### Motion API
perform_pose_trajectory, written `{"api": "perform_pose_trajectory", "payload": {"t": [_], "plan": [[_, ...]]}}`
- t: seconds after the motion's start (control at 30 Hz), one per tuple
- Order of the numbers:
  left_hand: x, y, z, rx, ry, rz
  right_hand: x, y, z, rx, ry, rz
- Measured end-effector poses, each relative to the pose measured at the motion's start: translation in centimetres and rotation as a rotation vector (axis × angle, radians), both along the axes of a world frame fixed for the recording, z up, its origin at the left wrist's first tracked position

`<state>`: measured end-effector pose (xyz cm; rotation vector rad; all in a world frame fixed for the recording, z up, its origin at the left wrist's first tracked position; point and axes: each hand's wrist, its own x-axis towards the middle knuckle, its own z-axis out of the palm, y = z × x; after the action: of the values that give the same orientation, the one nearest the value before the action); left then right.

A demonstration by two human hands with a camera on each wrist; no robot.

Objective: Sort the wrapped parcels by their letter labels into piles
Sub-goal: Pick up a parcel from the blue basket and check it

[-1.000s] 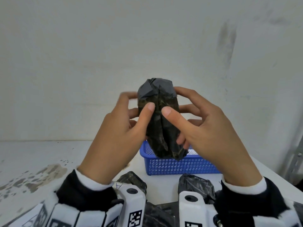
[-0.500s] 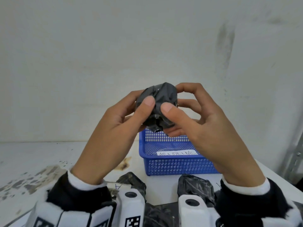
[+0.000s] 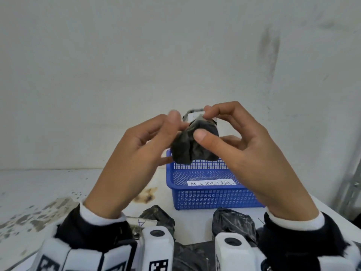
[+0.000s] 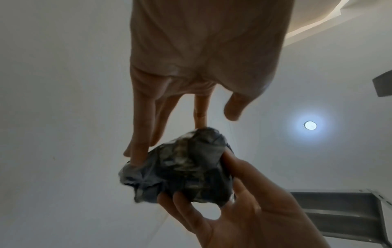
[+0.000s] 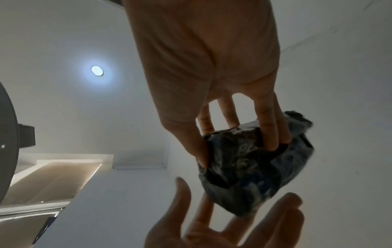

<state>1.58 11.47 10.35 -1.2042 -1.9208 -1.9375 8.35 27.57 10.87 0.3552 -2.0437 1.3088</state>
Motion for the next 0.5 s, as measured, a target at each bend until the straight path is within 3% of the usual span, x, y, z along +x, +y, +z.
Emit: {"api": "perform_pose_trajectory", "payload": {"t": [0.07,0.5], "plan": [[-0.06,0.01,0.01,0.015,-0.085,0.010,0.00,-0.03,-0.03,0.027,-0.006,0.023],[-0.44,0.37,-0.35,0.005,-0.157,0.042,-0.66,-0.35,-0.50,-0.036,-0.065,0.083]]}}
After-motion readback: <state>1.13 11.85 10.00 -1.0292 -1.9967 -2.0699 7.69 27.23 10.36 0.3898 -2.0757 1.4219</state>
